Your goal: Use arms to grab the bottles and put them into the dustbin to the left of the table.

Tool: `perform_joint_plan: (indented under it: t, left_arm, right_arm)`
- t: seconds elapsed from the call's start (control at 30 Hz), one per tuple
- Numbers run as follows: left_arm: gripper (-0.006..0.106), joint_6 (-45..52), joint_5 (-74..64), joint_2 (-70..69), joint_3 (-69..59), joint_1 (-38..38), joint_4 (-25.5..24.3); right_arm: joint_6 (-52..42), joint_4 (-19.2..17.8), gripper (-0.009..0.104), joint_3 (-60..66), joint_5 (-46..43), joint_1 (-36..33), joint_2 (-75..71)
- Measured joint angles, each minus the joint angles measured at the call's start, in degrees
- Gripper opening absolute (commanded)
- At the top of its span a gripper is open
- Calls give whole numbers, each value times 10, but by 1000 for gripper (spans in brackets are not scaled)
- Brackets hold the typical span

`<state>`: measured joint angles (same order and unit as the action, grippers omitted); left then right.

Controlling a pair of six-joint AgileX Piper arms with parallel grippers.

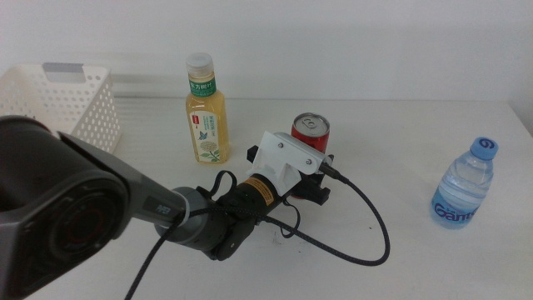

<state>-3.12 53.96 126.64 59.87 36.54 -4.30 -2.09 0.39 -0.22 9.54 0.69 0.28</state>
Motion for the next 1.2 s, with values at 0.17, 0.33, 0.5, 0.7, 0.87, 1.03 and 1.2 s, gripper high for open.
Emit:
perform_joint_plan:
  t: [0.17,0.33,0.5,0.7,0.87,1.03,1.2]
  left_arm:
    - [47,0,-37,-38,-26,0,-4]
    - [47,0,-41,-87,-69,0,0]
    - [47,0,-48,-140,-122,0,2]
    - [47,0,-105,-217,-160,0,5]
    - [47,0,-163,-290,-177,0,4]
    - [47,0,-255,-368,-182,0,4]
    - [47,-24,-335,-440,-182,0,2]
  right_arm:
    - [0,0,75,0,0,0,0]
    - [0,0,75,0,0,0,0]
    - [0,0,75,0,0,0,0]
    - [0,0,75,0,0,0,0]
    - [0,0,75,0,0,0,0]
    - [0,0,75,0,0,0,0]
    - [0,0,75,0,0,0,0]
